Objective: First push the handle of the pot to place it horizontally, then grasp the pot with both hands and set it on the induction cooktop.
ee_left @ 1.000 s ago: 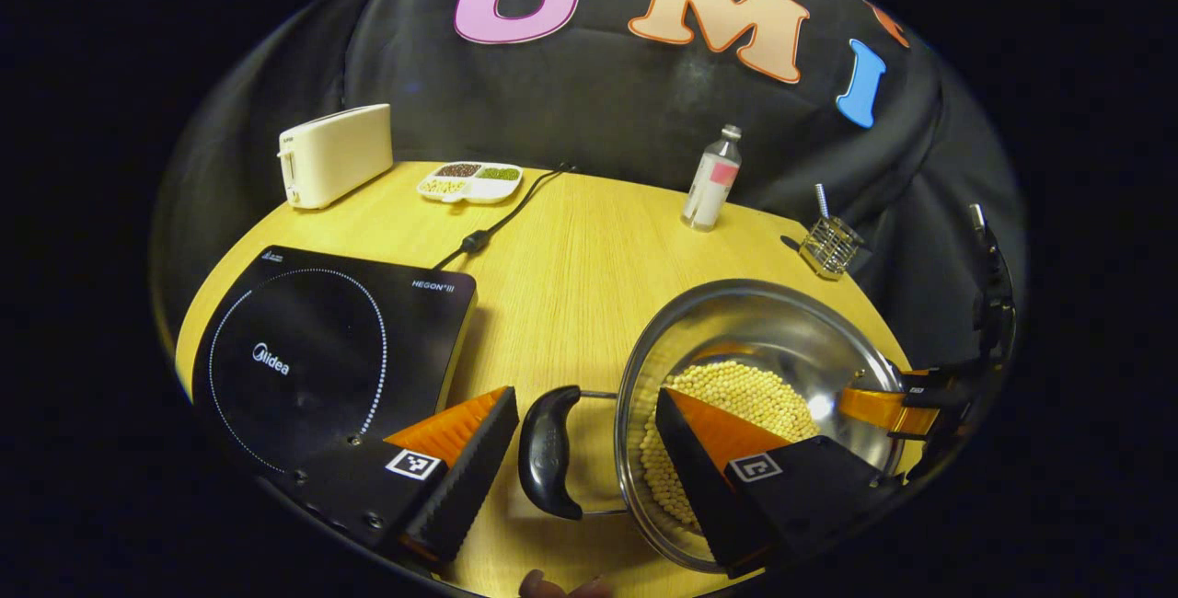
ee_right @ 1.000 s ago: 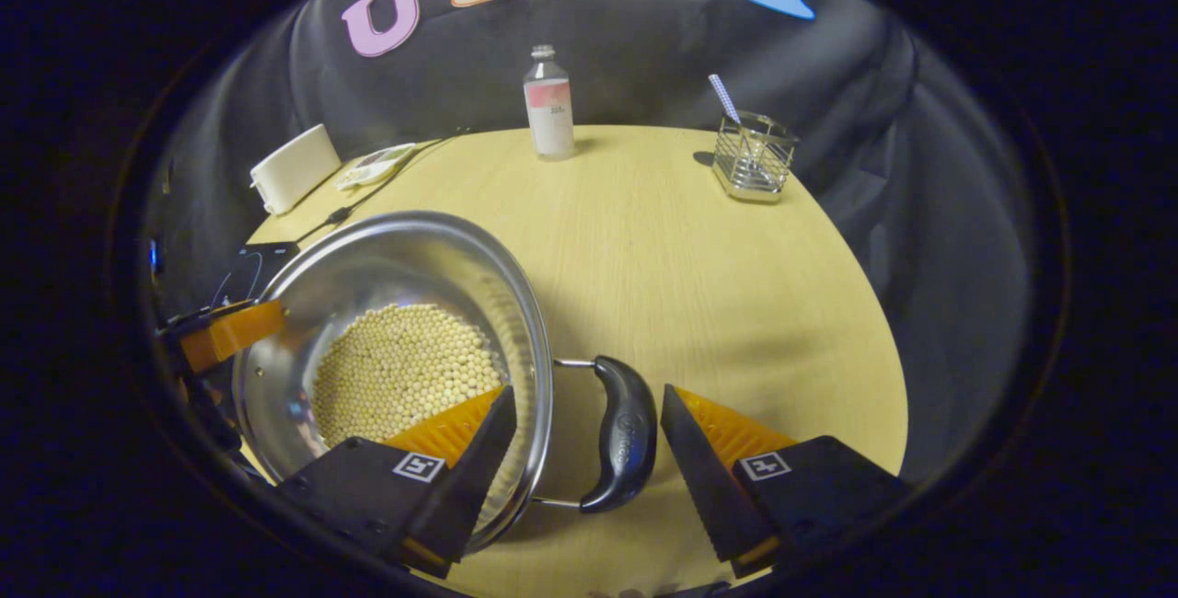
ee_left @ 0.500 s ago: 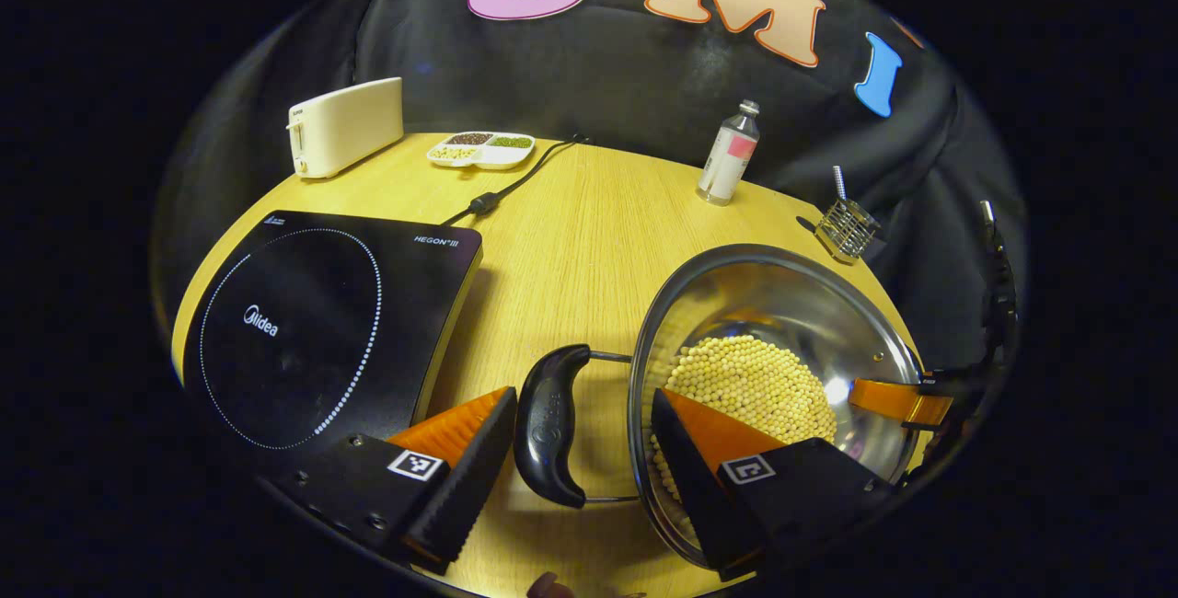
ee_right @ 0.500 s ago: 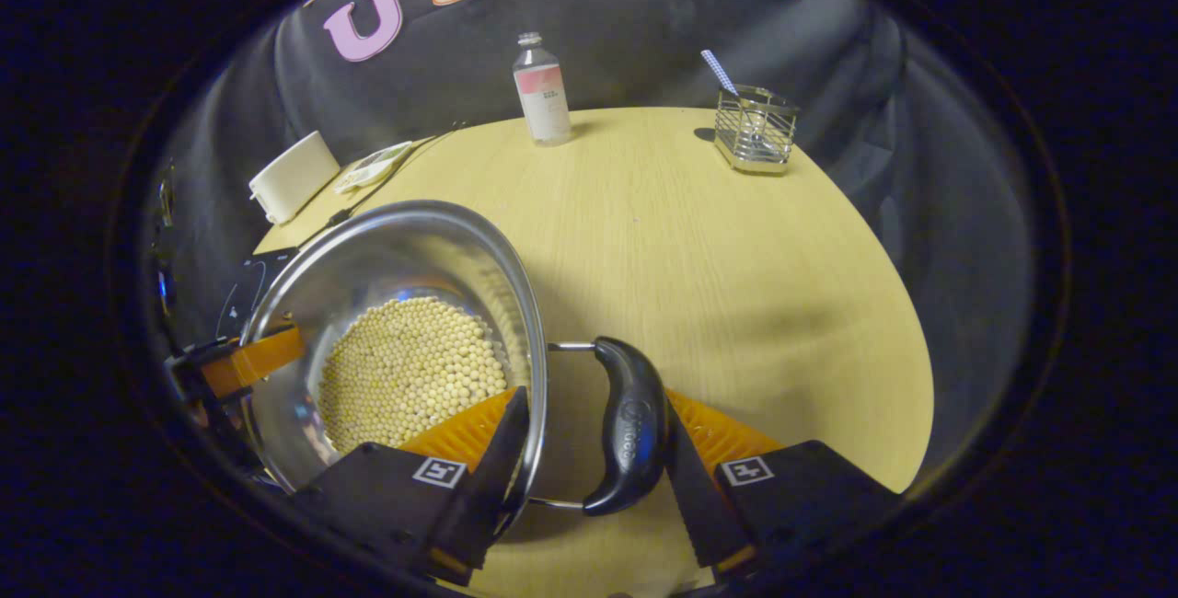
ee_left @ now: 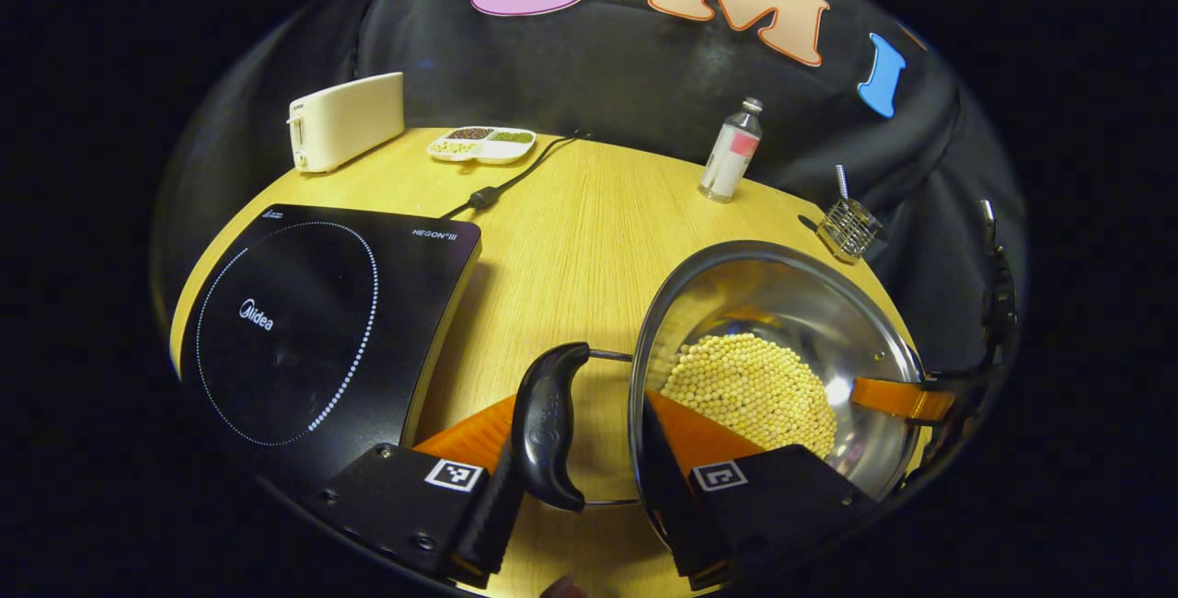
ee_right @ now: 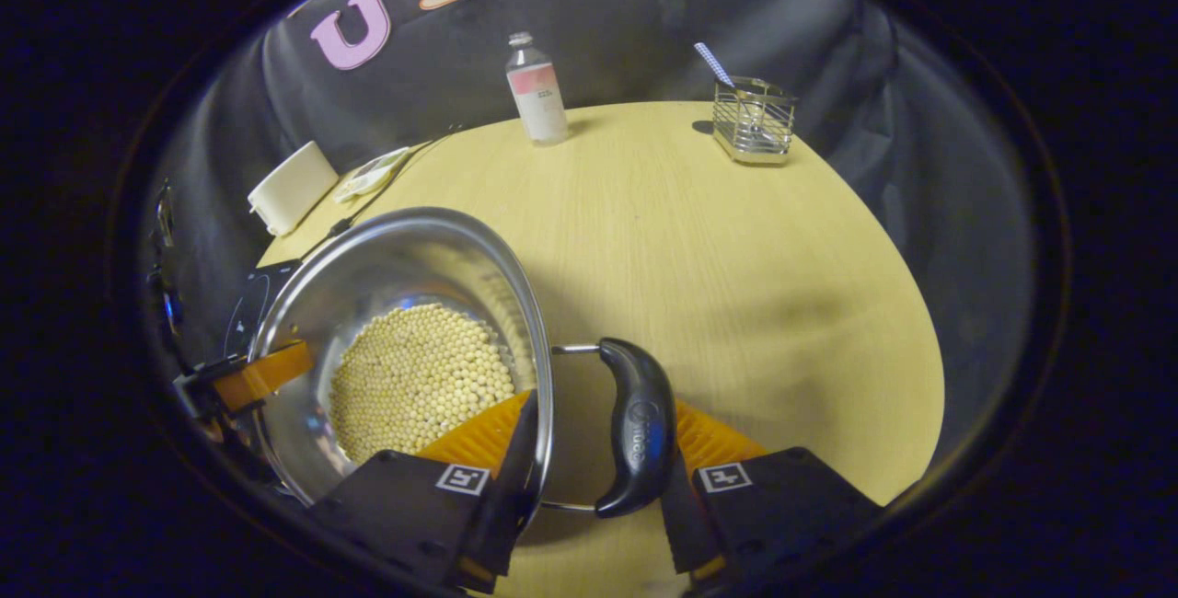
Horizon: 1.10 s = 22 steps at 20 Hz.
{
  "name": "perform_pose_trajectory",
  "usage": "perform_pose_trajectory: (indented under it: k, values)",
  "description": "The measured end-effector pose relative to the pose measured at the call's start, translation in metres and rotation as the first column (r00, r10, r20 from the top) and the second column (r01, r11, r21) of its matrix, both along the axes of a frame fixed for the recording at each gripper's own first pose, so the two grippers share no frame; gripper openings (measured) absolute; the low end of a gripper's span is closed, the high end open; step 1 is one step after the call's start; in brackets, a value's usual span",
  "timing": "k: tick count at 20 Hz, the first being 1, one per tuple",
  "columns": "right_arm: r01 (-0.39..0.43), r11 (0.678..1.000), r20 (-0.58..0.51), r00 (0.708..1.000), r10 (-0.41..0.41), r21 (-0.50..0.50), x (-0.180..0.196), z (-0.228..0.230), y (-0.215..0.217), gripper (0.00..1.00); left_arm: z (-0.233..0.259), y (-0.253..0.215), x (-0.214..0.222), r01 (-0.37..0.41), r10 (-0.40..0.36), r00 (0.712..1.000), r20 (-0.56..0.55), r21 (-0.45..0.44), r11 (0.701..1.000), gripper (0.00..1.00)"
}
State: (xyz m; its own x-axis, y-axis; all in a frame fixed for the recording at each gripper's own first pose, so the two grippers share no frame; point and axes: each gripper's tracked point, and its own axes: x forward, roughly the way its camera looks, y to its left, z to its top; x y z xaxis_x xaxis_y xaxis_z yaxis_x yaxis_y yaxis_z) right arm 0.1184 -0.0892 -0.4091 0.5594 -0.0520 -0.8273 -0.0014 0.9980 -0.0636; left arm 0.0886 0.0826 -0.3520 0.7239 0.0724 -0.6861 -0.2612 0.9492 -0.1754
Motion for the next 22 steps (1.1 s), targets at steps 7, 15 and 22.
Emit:
perform_pose_trajectory:
  k: [7, 15, 22]
  values:
    - [-0.005, 1.000, 0.006, 1.000, 0.005, -0.014, 0.001, 0.002, 0.000, 0.57, 0.000, 0.000, -0.001, -0.009, 0.009, 1.000, -0.015, -0.001, 1.000, 0.64]
    - [-0.044, 0.999, 0.046, 0.998, 0.044, 0.005, 0.010, 0.036, 0.008, 0.57, 0.039, 0.000, -0.005, -0.038, 0.037, 0.999, 0.031, 0.021, 0.999, 0.65]
    - [-0.061, 0.998, 0.086, 0.994, 0.060, 0.007, 0.009, 0.068, 0.042, 0.56, 0.072, 0.022, -0.018, -0.057, 0.056, 0.997, 0.050, 0.010, 0.998, 0.63]
